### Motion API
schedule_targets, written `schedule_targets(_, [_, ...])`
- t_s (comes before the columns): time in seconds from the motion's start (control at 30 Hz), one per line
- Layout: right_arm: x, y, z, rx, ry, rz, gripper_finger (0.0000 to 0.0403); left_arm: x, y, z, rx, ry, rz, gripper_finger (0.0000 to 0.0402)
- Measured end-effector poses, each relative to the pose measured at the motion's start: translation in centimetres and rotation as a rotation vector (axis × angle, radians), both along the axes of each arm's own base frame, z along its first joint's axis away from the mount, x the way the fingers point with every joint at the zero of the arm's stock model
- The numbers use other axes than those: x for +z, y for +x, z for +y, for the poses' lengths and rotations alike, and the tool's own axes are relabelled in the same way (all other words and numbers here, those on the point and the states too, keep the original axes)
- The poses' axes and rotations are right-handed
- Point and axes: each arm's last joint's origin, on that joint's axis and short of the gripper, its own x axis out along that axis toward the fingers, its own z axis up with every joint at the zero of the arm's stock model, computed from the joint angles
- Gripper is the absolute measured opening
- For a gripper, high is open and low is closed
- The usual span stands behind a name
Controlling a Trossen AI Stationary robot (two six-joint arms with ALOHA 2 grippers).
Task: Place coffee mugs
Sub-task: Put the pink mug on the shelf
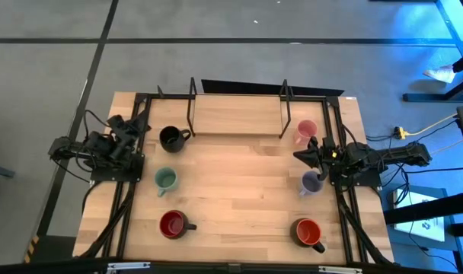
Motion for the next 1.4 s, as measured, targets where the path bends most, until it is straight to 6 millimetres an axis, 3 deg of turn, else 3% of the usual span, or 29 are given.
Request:
schedule_targets(0.33, [0.3, 0.0, -0.1, -0.024, -0.051, -0.002, 0.0007, 0.1, 1.1, -0.3, -0.073, 0.013, 0.03, 0.0018])
schedule_targets(0.6, [3.7, 0.5, -0.4, -0.168, -0.105, 0.003, 0.0007, 2.3, 1.6, -0.5, -0.039, 0.134, 0.113, 0.0018])
schedule_targets(0.93, [5.9, 3.5, -0.1, -0.226, -0.136, 0.145, 0.0007, 3.2, 1.3, -0.3, 0.15, 0.275, 0.277, 0.0018])
schedule_targets(1.17, [8.6, 5.2, 0.1, -0.226, -0.148, 0.183, 0.0007, 4.0, 1.7, -0.6, 0.073, 0.391, 0.279, 0.0018])
schedule_targets(1.4, [10.9, 6.4, 0.2, -0.263, -0.172, 0.372, 0.0007, 5.7, 4.1, -1.1, -0.017, 0.481, 0.545, 0.0018])
